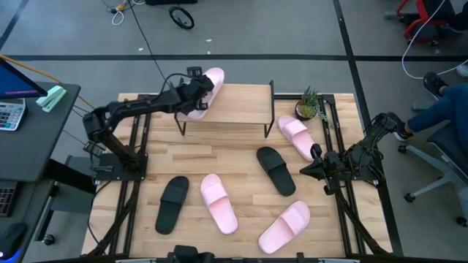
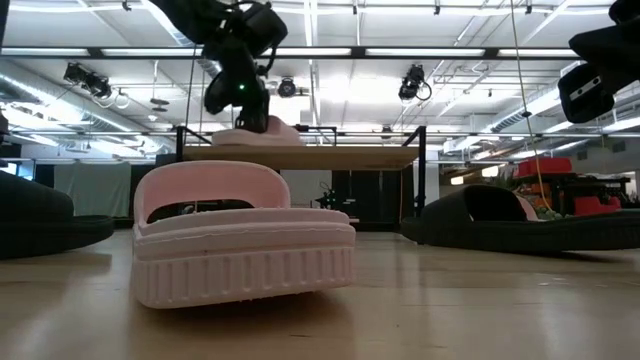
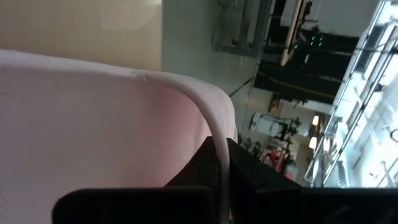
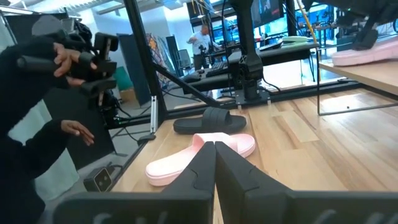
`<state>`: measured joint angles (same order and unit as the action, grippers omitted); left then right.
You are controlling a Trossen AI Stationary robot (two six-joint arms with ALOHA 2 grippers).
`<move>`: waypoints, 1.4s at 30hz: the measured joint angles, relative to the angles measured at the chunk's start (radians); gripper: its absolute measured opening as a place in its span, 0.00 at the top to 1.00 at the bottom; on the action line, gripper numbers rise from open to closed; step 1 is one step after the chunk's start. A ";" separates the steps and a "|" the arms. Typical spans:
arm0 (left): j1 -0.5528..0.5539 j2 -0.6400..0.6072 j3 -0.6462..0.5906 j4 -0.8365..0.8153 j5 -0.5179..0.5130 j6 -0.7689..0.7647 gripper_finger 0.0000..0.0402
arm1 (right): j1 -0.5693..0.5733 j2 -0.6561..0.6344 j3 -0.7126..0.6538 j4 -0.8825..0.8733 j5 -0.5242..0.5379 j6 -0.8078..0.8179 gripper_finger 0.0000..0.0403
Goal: Pick and place slides into the shelf
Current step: Put the top left pink slide on the shelf
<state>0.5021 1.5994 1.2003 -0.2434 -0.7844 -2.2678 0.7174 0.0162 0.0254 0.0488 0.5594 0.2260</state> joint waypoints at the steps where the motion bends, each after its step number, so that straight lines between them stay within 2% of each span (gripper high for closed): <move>1: 0.005 0.001 0.000 -0.003 0.000 0.000 0.95 | 0.000 0.000 0.000 0.000 0.000 0.000 0.97; 4: 0.021 0.002 0.000 -0.017 0.001 0.007 0.93 | 0.000 0.000 0.000 0.000 0.000 0.000 0.97; 11: 0.032 0.002 0.001 -0.074 0.003 0.006 0.97 | 0.000 0.000 0.000 0.000 0.000 0.000 0.97; 21: 0.019 0.001 0.000 -0.051 0.001 0.016 0.72 | 0.000 0.000 0.000 0.000 0.000 0.000 0.97; 29: -0.026 0.002 -0.001 0.059 0.006 0.015 0.60 | 0.000 0.000 0.000 0.000 0.000 0.000 0.97; 35: -0.079 0.002 -0.001 0.056 0.006 0.001 0.58 | 0.000 0.000 0.000 0.000 0.000 0.000 0.97; 42: -0.074 0.002 -0.001 -0.030 0.004 -0.041 0.62 | 0.000 0.000 0.000 0.000 0.000 0.000 0.97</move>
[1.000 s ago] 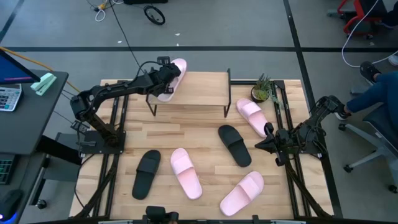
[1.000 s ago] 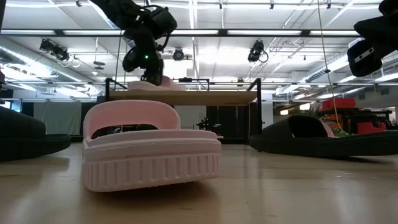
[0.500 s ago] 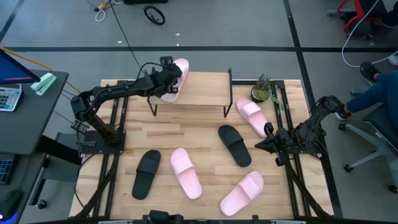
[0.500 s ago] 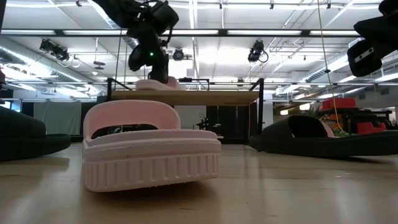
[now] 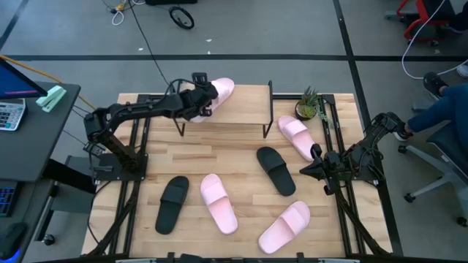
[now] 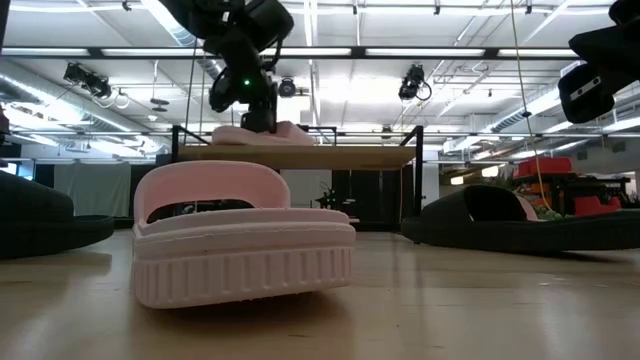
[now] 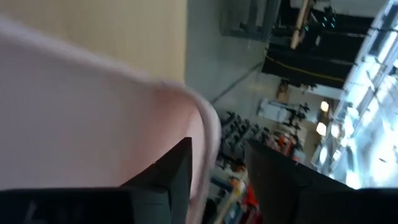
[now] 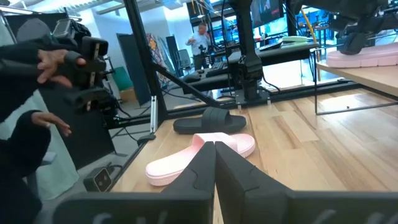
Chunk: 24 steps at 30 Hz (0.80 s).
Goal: Pick and place slides into the shelf
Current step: Put the top left pink slide on the shelf
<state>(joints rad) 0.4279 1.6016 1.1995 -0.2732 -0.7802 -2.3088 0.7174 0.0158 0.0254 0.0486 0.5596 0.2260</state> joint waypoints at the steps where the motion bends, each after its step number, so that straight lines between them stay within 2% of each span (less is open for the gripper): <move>1: 0.004 0.000 0.000 -0.023 0.000 -0.009 0.63 | 0.000 0.000 0.000 0.000 0.000 0.000 0.97; 13: -0.070 -0.002 0.002 -0.052 -0.006 -0.002 0.75 | 0.000 0.000 0.000 0.000 0.000 0.000 0.97; 24: -0.124 -0.011 0.000 -0.060 -0.059 0.016 0.77 | 0.000 0.000 0.000 0.000 0.000 0.000 0.97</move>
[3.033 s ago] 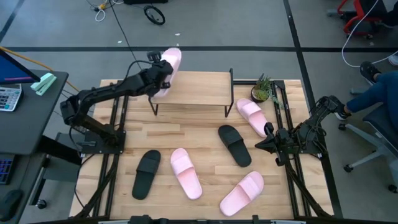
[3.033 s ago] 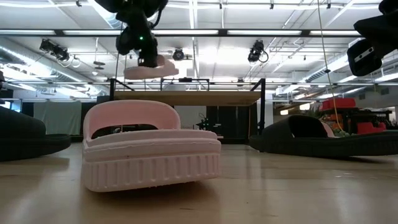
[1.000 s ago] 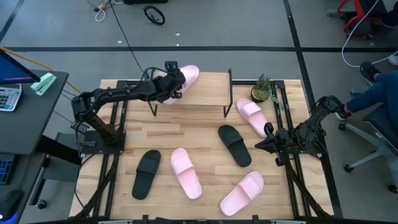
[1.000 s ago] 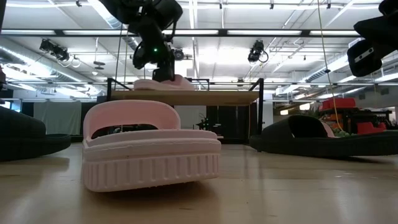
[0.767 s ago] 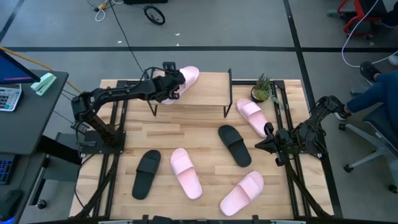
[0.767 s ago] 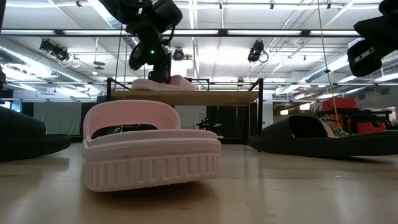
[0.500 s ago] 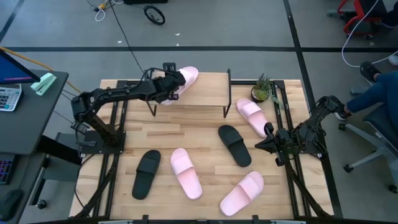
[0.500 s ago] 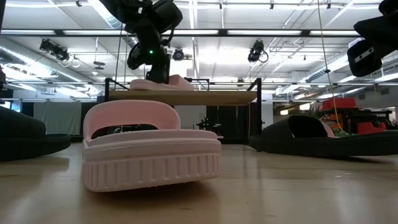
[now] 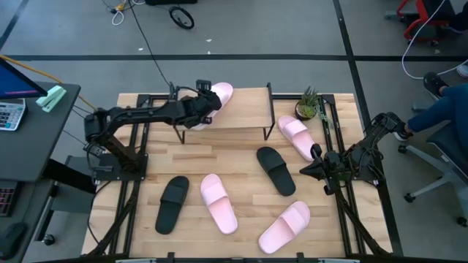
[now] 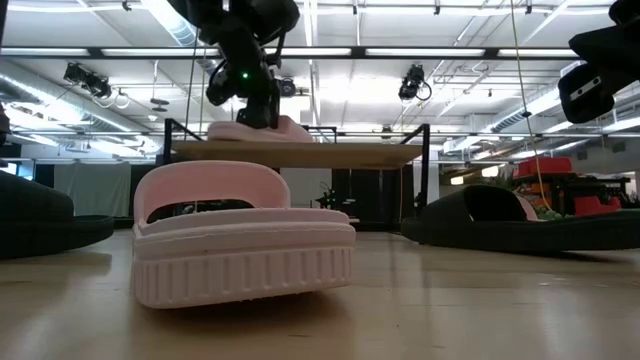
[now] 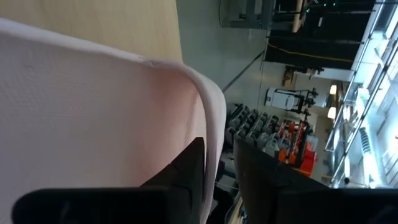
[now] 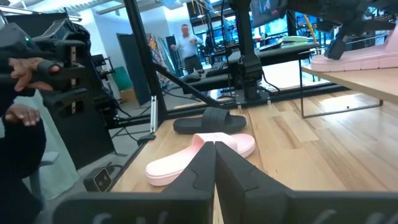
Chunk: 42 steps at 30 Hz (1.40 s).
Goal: Pick and place slides into the shelf
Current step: Put the top left pink slide on the shelf
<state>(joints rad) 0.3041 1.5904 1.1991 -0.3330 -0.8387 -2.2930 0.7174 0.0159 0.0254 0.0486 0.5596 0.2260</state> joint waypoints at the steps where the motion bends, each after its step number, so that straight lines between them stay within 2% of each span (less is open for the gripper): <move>1: -0.006 -0.006 0.000 -0.004 -0.002 0.011 0.77 | 0.000 0.000 0.000 0.000 0.000 0.000 0.97; 7: -0.048 -0.039 0.000 -0.067 -0.014 0.030 0.77 | 0.000 0.000 0.000 0.000 0.000 0.000 0.97; 17: -0.134 -0.067 -0.001 -0.281 -0.015 -0.035 0.80 | 0.000 0.000 0.000 -0.002 0.000 0.000 0.97; 20: -0.160 -0.086 -0.001 -0.304 -0.068 -0.039 0.79 | 0.000 0.000 0.000 -0.003 0.000 0.000 0.97; 23: -0.188 -0.103 0.000 -0.319 -0.115 0.024 0.78 | 0.000 0.000 0.000 -0.003 0.000 0.000 0.97; 30: -0.276 -0.129 0.000 -0.413 -0.119 0.317 0.79 | 0.000 0.000 0.000 -0.006 0.000 0.000 0.97; 36: -0.304 -0.129 0.000 -0.482 -0.118 0.582 0.81 | 0.000 0.000 0.001 -0.006 0.000 0.000 0.97; 42: -0.303 -0.129 0.000 -0.518 -0.119 0.999 0.82 | 0.000 0.000 0.001 -0.006 0.000 0.000 0.97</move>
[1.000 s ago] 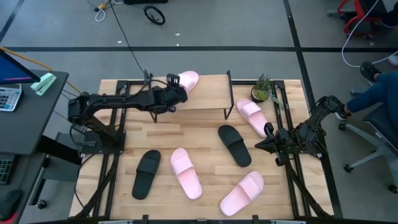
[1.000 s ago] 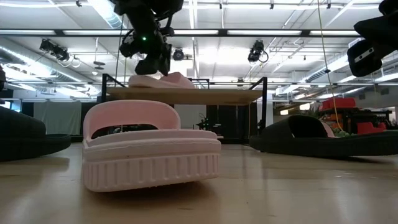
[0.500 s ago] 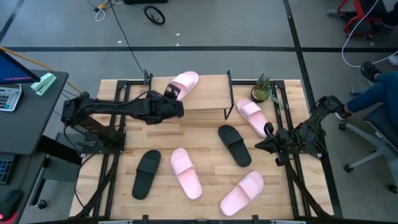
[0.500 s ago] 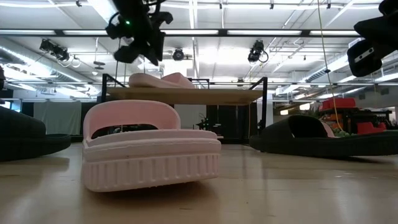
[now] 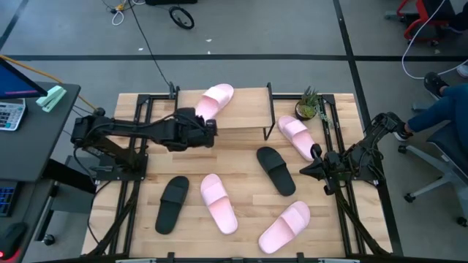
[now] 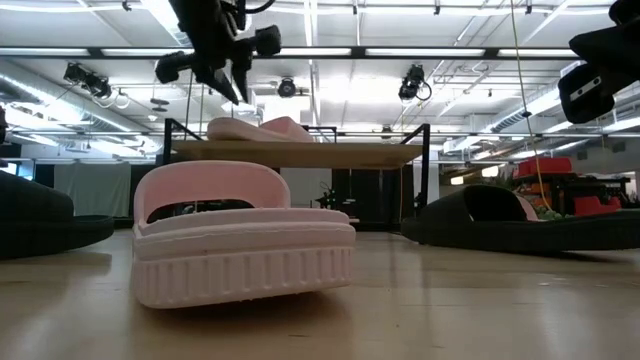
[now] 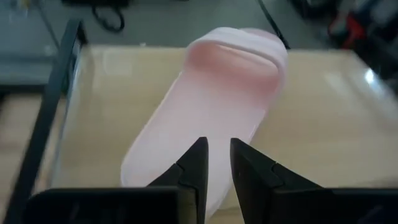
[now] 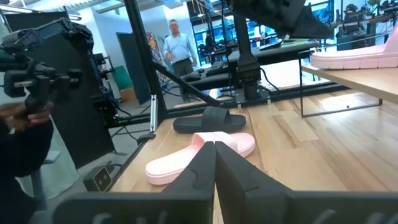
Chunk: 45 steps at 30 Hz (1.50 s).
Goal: Pick and place slides into the shelf
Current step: Put the top left pink slide on the shelf
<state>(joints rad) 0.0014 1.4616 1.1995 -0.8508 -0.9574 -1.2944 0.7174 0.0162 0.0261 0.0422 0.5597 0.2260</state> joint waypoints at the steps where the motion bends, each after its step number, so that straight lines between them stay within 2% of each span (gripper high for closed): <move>1: 0.000 0.000 0.000 0.006 0.000 0.049 0.82 | 0.000 0.000 0.000 0.000 0.000 0.000 0.97; 9: 0.002 0.001 0.000 0.015 0.000 0.403 0.79 | 0.000 0.000 0.000 0.000 0.000 0.000 0.97; 16: 0.020 0.002 0.000 0.101 -0.001 0.506 0.77 | 0.000 0.000 0.000 0.000 0.000 0.000 0.97; 24: 0.037 0.005 0.000 0.116 -0.003 0.906 0.79 | 0.000 0.000 0.000 0.000 0.000 -0.004 0.97; 26: 0.037 0.005 0.000 0.115 -0.008 0.992 0.79 | -0.002 0.000 0.000 0.000 0.000 -0.049 0.97; 32: 0.037 0.005 0.000 0.118 -0.150 1.234 0.77 | -0.002 0.000 -0.001 0.020 0.001 -0.104 0.97; 34: 0.037 0.005 0.000 0.133 -0.204 1.246 0.76 | -0.002 0.000 -0.001 0.059 0.001 -0.106 0.97; 37: 0.040 0.005 0.000 0.159 -0.216 1.194 0.75 | -0.002 0.000 -0.001 0.151 0.008 -0.137 0.97; 45: 0.007 0.005 0.000 0.174 -0.216 0.893 0.75 | -0.011 0.000 -0.001 0.253 0.015 -0.515 0.97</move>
<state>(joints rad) 0.0089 1.4662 1.1995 -0.6767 -1.1732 -0.4014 0.7061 0.0158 0.0250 0.2947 0.5748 -0.2887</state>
